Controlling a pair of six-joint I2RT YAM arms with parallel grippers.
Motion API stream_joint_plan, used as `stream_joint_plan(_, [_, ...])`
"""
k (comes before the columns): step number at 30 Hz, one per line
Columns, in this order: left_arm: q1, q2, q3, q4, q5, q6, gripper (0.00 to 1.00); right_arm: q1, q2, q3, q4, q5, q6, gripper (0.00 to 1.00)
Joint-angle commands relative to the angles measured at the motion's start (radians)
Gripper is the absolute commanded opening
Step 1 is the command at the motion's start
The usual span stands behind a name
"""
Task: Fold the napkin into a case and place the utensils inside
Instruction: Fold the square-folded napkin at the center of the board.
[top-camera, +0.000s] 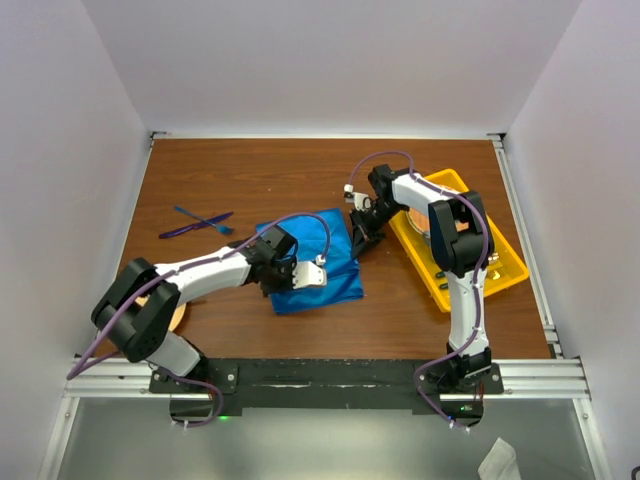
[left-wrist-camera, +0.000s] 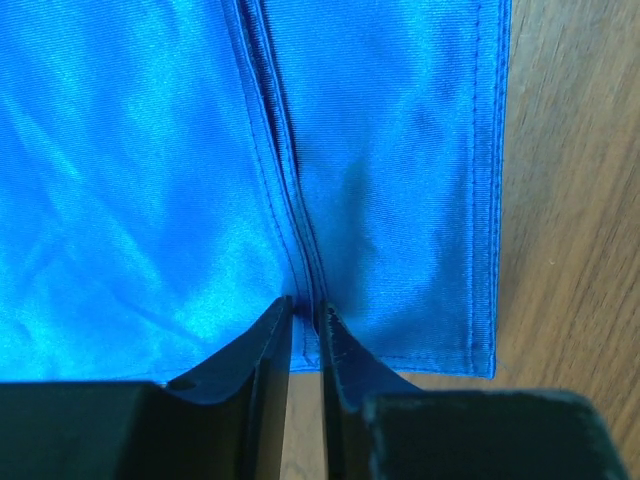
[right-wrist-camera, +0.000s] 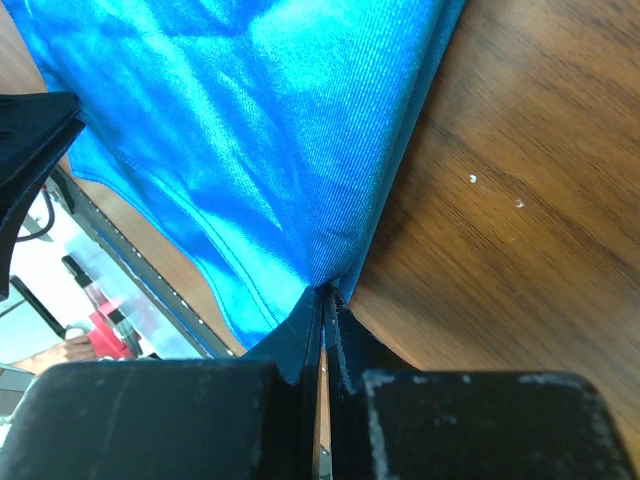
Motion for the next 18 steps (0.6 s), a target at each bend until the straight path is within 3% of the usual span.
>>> stream_joint_plan(1, [0.017, 0.029, 0.015, -0.007, 0.012, 0.025, 0.15, -0.004, 0.000, 0.043, -0.016, 0.005, -0.022, 0.00])
stream_joint_plan(10, [0.026, 0.019, 0.064, -0.048, 0.035, 0.025, 0.00, -0.003, 0.000, 0.067, -0.028, -0.005, -0.028, 0.00])
stream_joint_plan(18, [0.032, -0.011, 0.087, -0.074, 0.054, 0.037, 0.00, -0.003, -0.014, 0.078, -0.042, -0.022, -0.026, 0.00])
